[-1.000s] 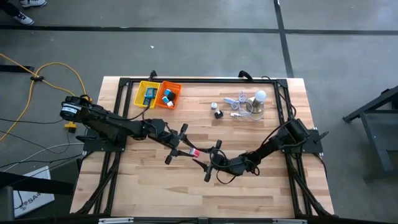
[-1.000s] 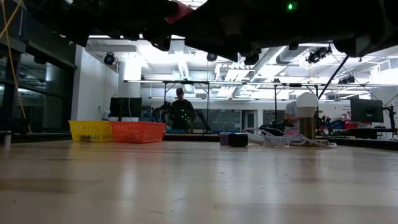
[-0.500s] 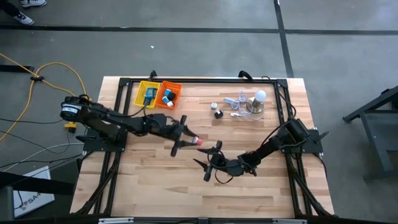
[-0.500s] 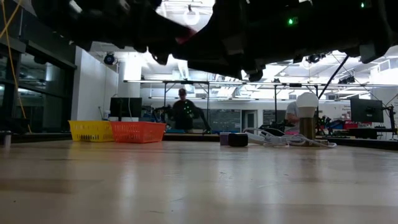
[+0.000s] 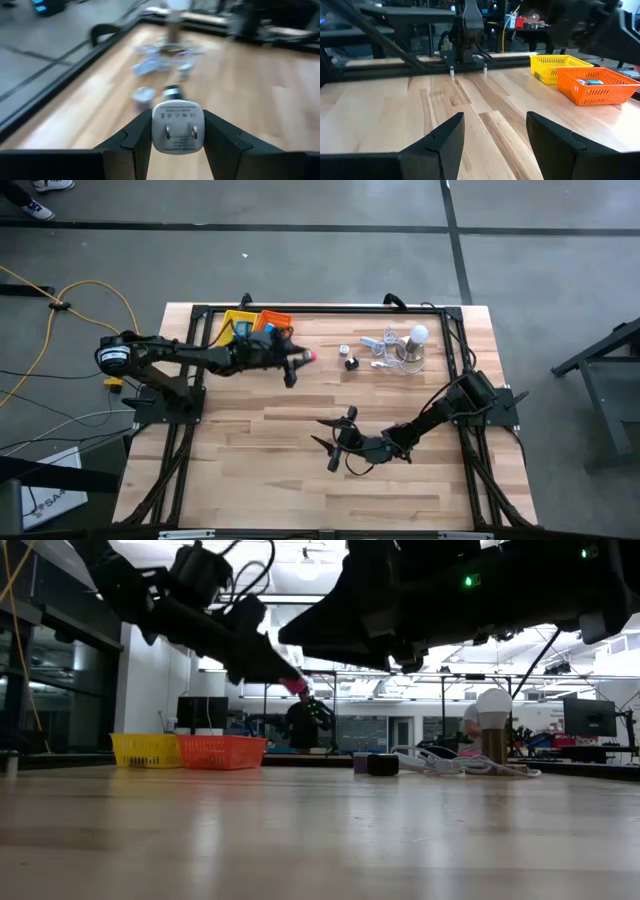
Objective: Pick & Place Office items
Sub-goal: Put the pink adapter into the orange basket
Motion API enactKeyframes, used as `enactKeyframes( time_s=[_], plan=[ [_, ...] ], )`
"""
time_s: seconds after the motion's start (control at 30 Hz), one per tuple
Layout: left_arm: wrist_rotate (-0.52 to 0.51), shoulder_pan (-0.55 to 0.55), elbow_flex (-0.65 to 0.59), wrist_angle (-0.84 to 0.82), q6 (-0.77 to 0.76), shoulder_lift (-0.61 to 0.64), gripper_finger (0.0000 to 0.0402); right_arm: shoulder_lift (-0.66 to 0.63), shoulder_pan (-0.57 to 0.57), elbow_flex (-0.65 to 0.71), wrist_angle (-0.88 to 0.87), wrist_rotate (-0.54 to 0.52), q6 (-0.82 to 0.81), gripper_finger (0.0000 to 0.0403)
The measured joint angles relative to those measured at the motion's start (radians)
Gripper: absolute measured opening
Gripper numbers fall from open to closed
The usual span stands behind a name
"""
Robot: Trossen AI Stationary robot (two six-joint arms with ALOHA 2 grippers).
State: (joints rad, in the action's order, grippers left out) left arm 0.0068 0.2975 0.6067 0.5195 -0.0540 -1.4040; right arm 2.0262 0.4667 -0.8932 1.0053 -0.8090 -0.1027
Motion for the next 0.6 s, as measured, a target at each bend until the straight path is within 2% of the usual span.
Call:
enactKeyframes(
  time_s=[0.43, 0.6],
  plan=[
    [-0.224, 0.215, 0.000, -0.155, -0.031, 0.000, 0.0142, 0.000, -0.003, 0.000, -0.010, -0.002, 0.001, 0.0199],
    [-0.227, 0.292, 0.000, -0.216, -0.055, 0.000, 0.0142, 0.000, -0.006, 0.000, -0.013, -0.002, 0.001, 0.0199]
  ],
)
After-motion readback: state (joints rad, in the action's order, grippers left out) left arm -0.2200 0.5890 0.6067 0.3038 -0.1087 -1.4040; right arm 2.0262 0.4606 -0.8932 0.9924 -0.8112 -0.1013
